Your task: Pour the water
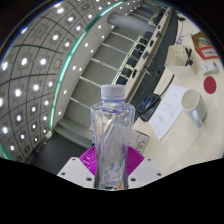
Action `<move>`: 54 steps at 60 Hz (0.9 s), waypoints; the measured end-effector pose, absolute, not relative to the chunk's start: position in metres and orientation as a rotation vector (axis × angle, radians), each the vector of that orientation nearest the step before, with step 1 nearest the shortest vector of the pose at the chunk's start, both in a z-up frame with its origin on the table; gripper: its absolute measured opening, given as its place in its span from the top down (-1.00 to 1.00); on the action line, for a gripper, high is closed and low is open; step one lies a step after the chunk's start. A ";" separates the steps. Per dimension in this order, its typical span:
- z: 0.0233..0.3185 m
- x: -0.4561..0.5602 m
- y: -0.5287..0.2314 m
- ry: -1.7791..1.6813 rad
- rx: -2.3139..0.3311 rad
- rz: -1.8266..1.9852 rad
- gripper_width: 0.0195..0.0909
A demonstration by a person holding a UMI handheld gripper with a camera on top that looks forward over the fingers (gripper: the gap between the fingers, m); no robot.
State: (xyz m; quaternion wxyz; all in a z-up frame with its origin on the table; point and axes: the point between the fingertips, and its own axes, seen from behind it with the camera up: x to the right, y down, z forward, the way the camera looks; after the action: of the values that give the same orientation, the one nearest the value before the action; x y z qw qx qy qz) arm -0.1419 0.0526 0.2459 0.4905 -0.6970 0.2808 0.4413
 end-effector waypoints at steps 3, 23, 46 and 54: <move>0.248 -0.129 0.064 0.812 -1.647 1.203 0.64; 0.193 -0.061 0.114 1.467 -1.303 1.802 0.64; 0.197 -0.064 0.115 1.460 -1.364 1.879 0.63; 0.222 -0.060 0.113 1.267 -1.491 1.778 0.63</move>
State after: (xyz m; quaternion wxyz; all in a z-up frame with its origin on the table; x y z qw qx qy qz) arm -0.0601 0.1128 0.2223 0.2464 -0.5464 0.4645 0.6519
